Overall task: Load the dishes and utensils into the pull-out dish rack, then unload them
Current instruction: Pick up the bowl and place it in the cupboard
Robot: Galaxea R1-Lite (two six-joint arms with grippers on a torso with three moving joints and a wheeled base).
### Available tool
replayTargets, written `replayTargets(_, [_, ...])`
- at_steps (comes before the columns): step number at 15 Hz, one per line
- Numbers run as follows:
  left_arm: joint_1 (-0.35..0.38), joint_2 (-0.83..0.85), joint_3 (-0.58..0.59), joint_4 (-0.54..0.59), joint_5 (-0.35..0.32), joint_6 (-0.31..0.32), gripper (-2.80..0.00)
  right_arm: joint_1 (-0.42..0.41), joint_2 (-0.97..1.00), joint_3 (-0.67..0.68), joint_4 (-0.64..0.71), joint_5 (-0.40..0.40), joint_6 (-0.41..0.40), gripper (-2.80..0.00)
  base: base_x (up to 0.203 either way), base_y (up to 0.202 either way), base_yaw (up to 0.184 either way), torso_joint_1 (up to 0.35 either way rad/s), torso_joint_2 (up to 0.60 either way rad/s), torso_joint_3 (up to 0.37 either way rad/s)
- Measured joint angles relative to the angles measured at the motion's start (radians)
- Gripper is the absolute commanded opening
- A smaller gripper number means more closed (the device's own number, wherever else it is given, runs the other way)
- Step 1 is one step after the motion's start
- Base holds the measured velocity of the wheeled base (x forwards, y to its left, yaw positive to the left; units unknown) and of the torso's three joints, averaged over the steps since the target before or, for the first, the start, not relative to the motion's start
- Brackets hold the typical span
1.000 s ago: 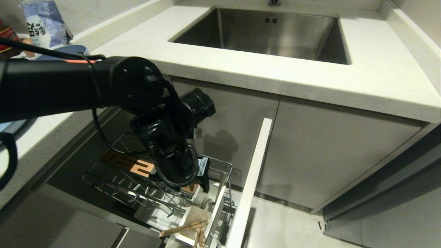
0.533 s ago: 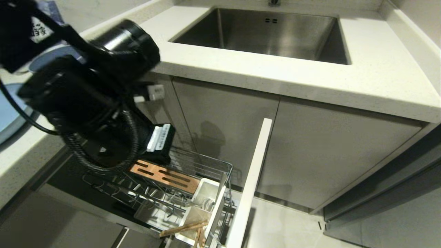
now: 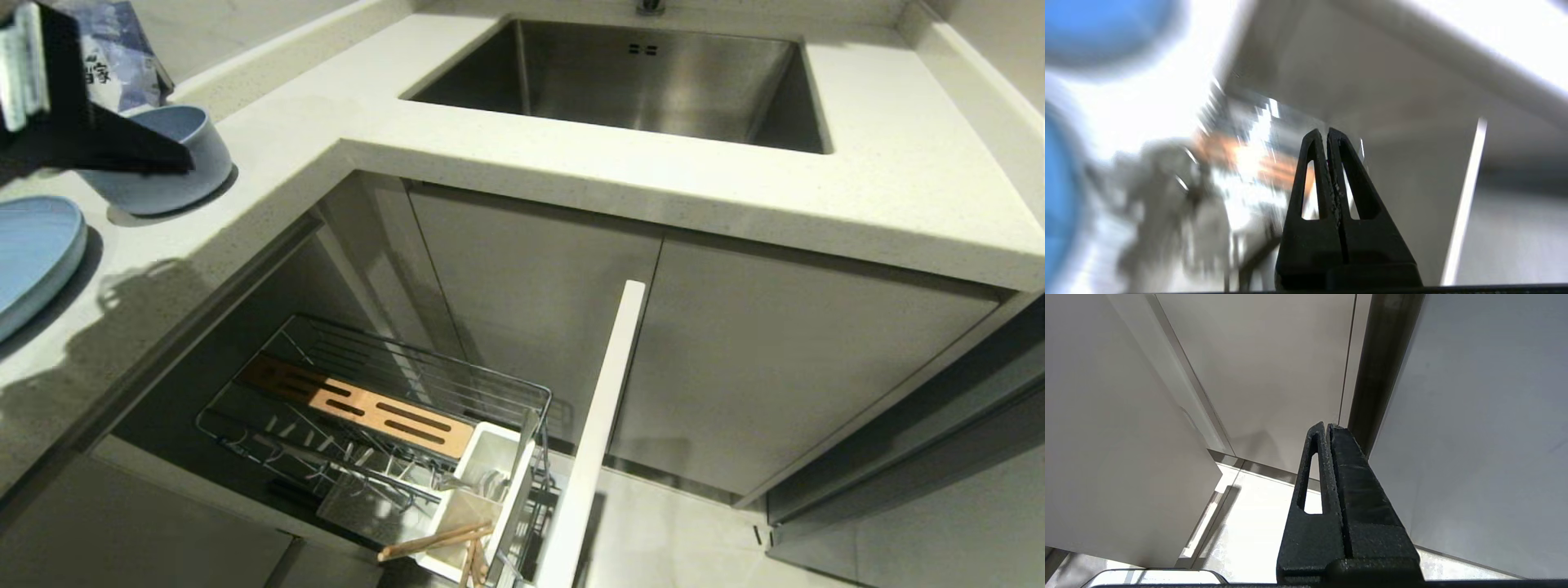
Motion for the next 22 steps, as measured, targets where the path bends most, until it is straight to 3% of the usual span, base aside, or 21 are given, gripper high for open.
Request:
replayTargets(2, [0.08, -0.037, -0.001, -0.126, 0.024, 0.082, -2.8, 0.0, 0.0, 0.0, 0.0, 0.0, 0.0, -2.8, 0.0, 0.0, 0.0, 0.0, 0.0, 0.0])
replayTargets(3, [0.11, -0.047, -0.001, -0.189, 0.043, 0.134, 0.0, 0.0, 0.0, 0.0, 0.0, 0.0, 0.0, -2.8, 0.0, 0.0, 0.0, 0.0, 0.0, 0.0])
replayTargets(6, [0.154, -0.049, -0.001, -0.297, 0.121, 0.259, 0.0, 0.0, 0.0, 0.0, 0.0, 0.0, 0.0, -2.8, 0.0, 0.0, 0.0, 0.0, 0.0, 0.0])
replayTargets(11, [0.163, 0.021, 0.0, -0.317, 0.213, 0.311, 0.0, 0.0, 0.0, 0.0, 0.0, 0.0, 0.0, -2.8, 0.0, 0.0, 0.0, 0.0, 0.0, 0.0])
replayTargets(17, [0.169, 0.135, -0.002, -0.325, 0.315, 0.328, 0.0, 0.0, 0.0, 0.0, 0.0, 0.0, 0.0, -2.8, 0.0, 0.0, 0.0, 0.0, 0.0, 0.0])
replayTargets(22, [0.197, 0.191, -0.001, -0.339, 0.296, 0.315, 0.0, 0.0, 0.0, 0.0, 0.0, 0.0, 0.0, -2.8, 0.0, 0.0, 0.0, 0.0, 0.0, 0.0])
